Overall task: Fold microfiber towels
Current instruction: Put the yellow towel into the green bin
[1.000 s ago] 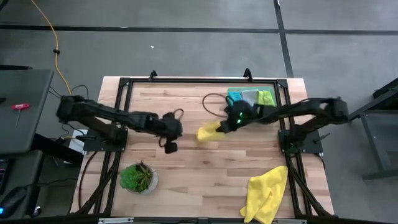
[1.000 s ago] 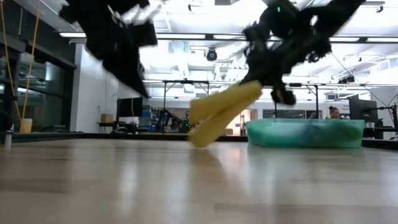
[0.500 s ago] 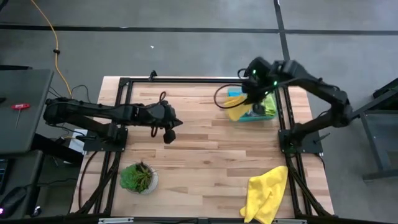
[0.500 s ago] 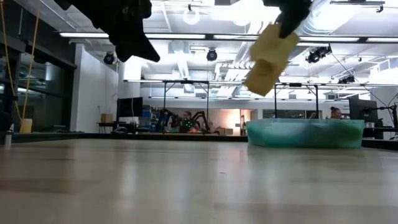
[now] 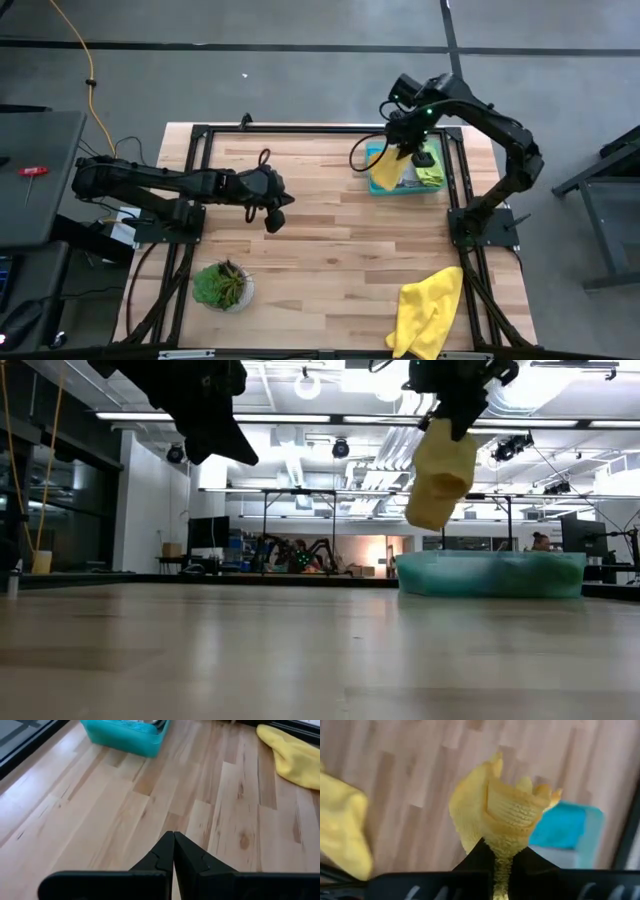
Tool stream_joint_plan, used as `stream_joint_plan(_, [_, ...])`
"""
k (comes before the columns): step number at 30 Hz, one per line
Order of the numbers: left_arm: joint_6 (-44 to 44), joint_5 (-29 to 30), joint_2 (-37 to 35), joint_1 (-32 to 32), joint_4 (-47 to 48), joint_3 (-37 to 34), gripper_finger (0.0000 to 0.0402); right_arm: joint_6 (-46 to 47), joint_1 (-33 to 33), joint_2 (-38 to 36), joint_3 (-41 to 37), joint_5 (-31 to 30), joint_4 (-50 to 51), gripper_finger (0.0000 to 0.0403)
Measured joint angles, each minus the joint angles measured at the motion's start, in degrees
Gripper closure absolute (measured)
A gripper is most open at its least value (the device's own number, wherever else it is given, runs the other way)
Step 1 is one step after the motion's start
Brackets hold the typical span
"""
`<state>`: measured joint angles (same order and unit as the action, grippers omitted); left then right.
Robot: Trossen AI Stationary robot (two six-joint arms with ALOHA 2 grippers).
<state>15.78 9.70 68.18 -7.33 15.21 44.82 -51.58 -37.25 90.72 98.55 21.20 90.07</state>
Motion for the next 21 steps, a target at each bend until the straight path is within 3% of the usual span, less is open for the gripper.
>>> stream_joint_plan(9, [0.58, 1.69, 0.00, 0.00, -0.01, 0.00, 0.0401, 5.90, 6.39, -0.92, -0.05, 7.48, -0.03, 0.0403])
stream_joint_plan(14, [0.58, 3.10, 0.00, -0.15, -0.02, 0.00, 0.0401, 6.31, 8.65, -1.49, -4.07, -1.06, -0.12, 0.0403])
stream_joint_plan(21, [0.02, 3.35, 0.00, -0.15, -0.02, 0.00, 0.0401, 4.43, 7.02, -10.10, -18.38, -2.61, 0.09, 0.0403])
